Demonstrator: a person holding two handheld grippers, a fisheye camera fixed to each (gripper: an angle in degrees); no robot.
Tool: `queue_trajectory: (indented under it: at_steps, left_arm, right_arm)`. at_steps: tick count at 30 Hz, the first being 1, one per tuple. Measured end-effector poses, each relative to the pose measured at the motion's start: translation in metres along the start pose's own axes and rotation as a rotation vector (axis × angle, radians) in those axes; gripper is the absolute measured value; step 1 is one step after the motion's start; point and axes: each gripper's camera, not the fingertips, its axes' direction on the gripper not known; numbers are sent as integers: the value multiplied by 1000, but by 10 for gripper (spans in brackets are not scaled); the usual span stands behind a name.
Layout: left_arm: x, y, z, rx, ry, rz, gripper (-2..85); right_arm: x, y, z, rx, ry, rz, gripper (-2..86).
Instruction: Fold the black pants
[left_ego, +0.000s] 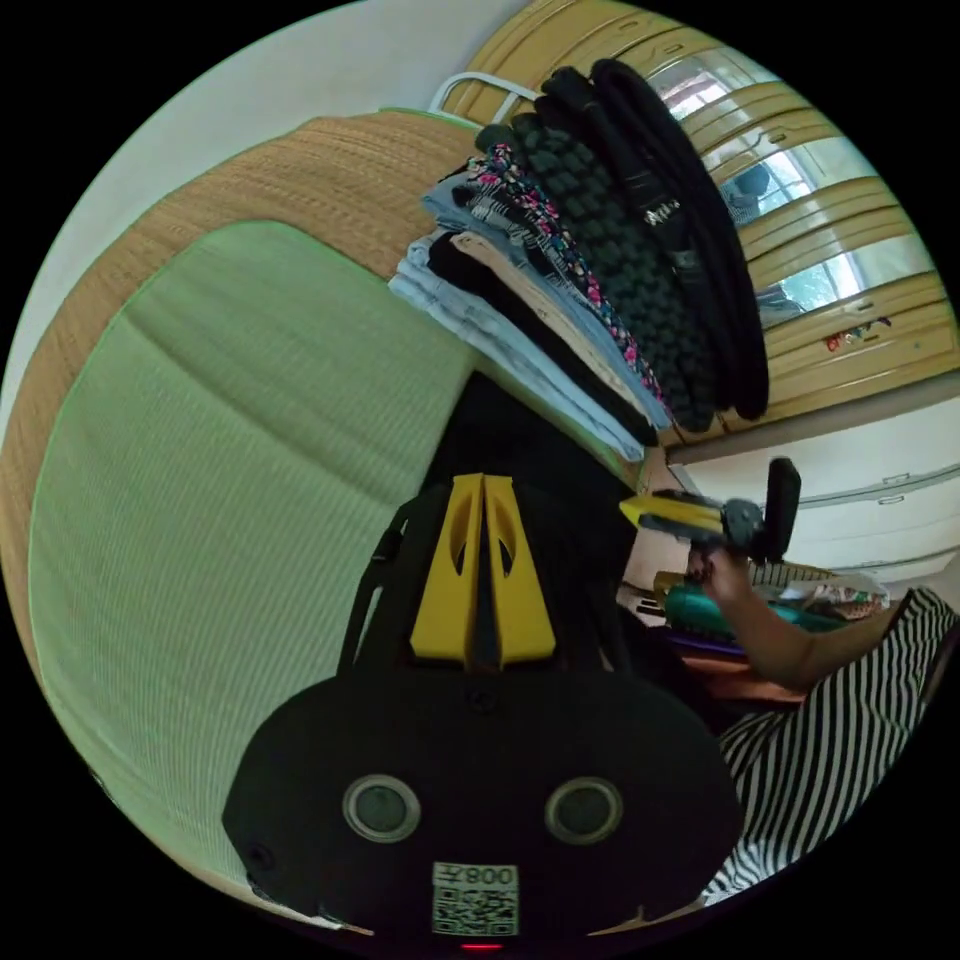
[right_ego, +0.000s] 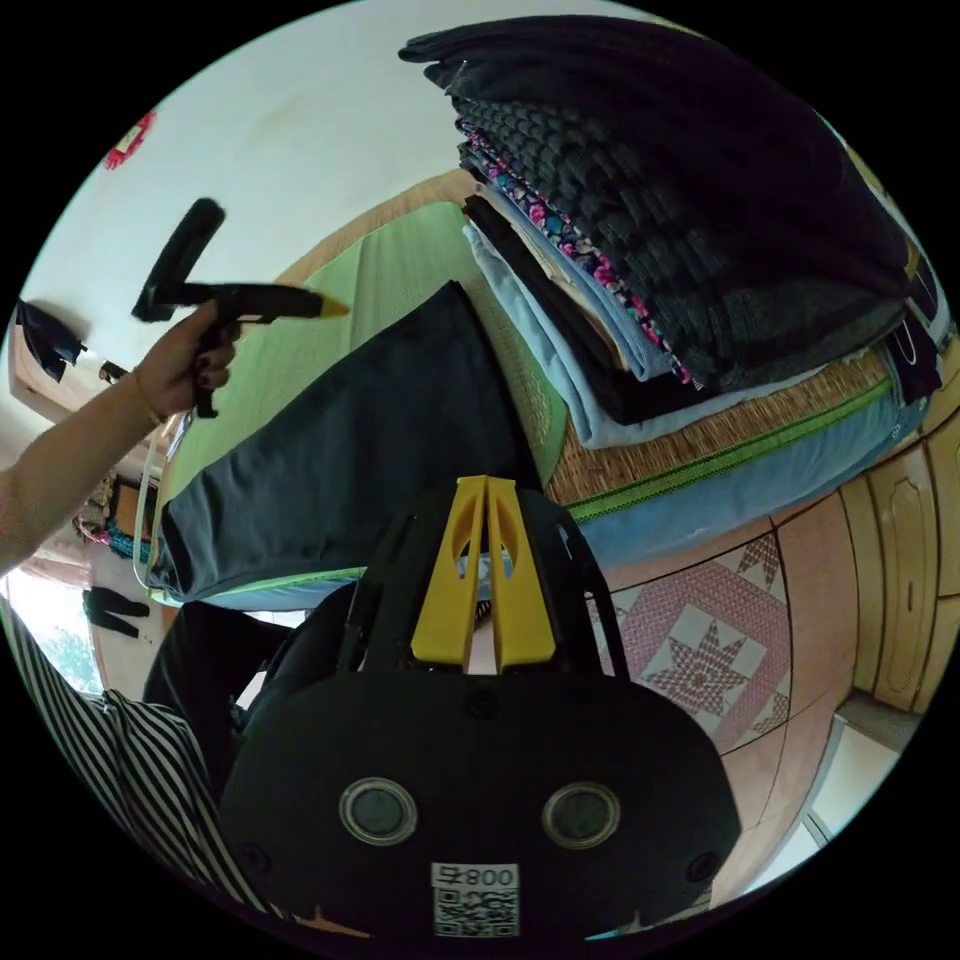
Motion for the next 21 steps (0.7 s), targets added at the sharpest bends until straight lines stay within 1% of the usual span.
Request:
queue_trajectory:
  at_steps: [2, 3, 5, 6, 7, 8, 9, 11, 13, 16, 17, 19, 21]
  left_arm:
    - [-12, 70, -41, -19, -48, -73, 0]
    - [-16, 89, -51, -26, -60, -104, 0]
    - [-35, 174, -90, -45, -55, -272, 0]
    - [-39, 195, -99, -44, -50, -318, 0]
    - [-47, 238, -116, -50, -59, -407, 0]
    - [-53, 279, -132, -60, -101, -505, 0]
    - [-55, 298, -141, -59, -116, -551, 0]
    - [-63, 369, -171, -31, -138, -706, 0]
    - [-65, 411, -191, -18, -164, -787, 0]
    - [-68, 465, -217, 4, -126, -864, 1]
    - [-67, 482, -227, 15, -119, -878, 1]
    - [-63, 504, -241, 40, -104, -870, 1]
    - [-58, 525, -259, 95, -80, -863, 1]
  right_arm:
    - [-13, 2, 8, 7, -6, -37, 0]
    - [-25, 3, 14, 10, -11, -69, 0]
    - [-46, 3, 25, 14, -26, -123, 0]
    - [-60, 1, 36, 7, -51, -158, 0]
    - [-76, -1, 50, -3, -90, -193, 0]
    - [-85, -2, 58, -10, -112, -210, 0]
    - [-105, -5, 75, -33, -155, -255, 0]
    - [-142, -9, 102, -57, -199, -334, 0]
    - [-195, -13, 141, -86, -189, -447, 0]
    - [-240, -25, 199, -115, -137, -514, 1]
    - [-245, -28, 211, -123, -124, -518, 1]
    - [-259, -45, 264, -154, -46, -518, 1]
    - [-257, -58, 306, -202, 17, -493, 0]
